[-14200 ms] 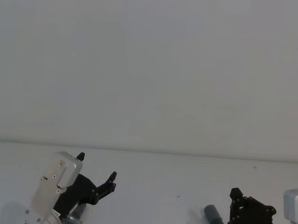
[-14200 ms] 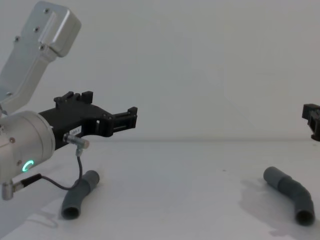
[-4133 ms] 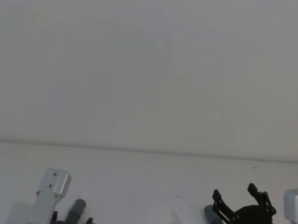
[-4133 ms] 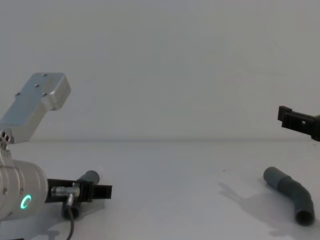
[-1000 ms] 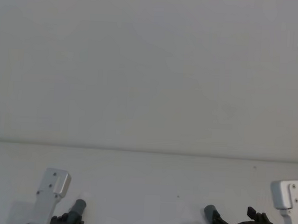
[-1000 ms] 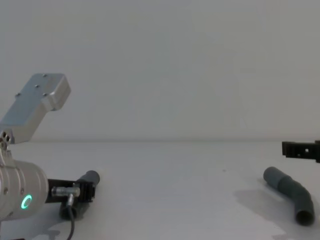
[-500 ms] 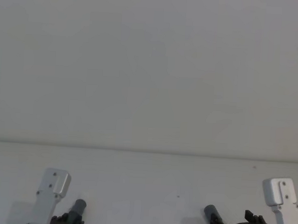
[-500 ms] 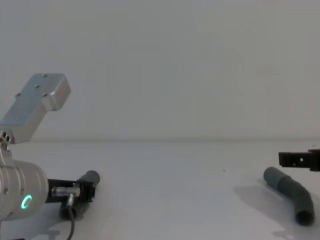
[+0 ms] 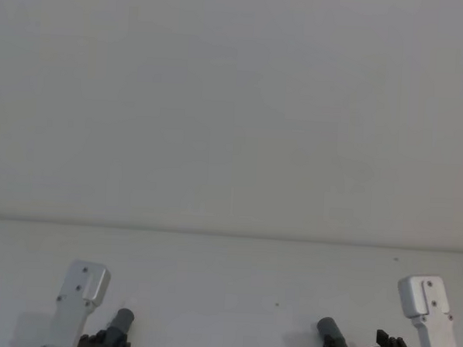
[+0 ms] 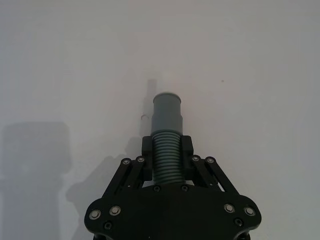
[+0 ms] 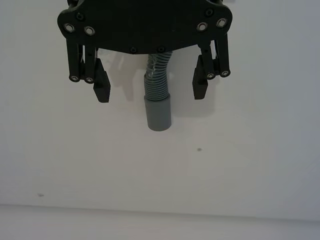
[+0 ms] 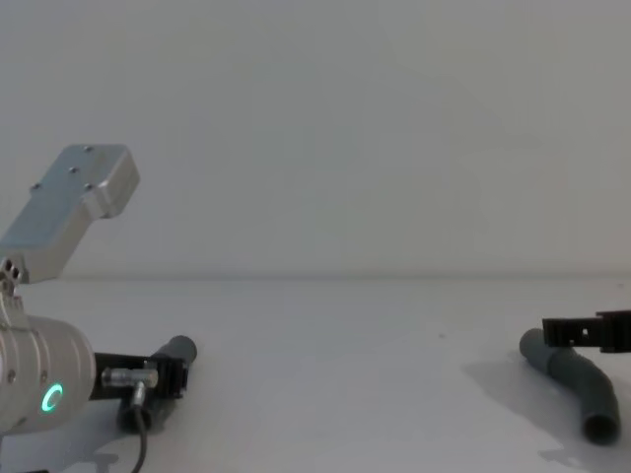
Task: Use both hands to pick up one end of the pipe from the table, align the ends, and insert them.
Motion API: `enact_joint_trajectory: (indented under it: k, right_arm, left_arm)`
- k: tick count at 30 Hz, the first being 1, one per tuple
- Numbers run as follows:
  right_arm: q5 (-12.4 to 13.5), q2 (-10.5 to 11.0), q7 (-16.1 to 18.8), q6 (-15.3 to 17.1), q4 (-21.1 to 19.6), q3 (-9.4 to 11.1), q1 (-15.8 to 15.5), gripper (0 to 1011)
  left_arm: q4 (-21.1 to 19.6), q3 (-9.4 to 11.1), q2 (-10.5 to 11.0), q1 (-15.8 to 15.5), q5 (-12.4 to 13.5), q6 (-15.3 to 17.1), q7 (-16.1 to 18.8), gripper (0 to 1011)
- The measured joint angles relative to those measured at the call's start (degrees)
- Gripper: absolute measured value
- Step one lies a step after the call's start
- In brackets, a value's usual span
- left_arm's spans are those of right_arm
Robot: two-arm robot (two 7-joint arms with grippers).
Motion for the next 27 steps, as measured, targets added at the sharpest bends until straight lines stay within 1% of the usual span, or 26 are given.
enact_joint_trajectory:
  k: [18, 27]
  right_arm:
    - [-2.21, 0.33, 0.8, -1.65, 3.59, -0.62, 1.05, 1004]
    - [-2.77, 0.16, 1.07, -1.28, 4.42, -0.68, 1.42, 1004]
  left_arm:
    - [0.0, 0.0, 0.0, 0.0, 0.0, 0.0, 0.0, 293]
    - [0.0, 0.0, 0.0, 0.0, 0.0, 0.0, 0.0, 293]
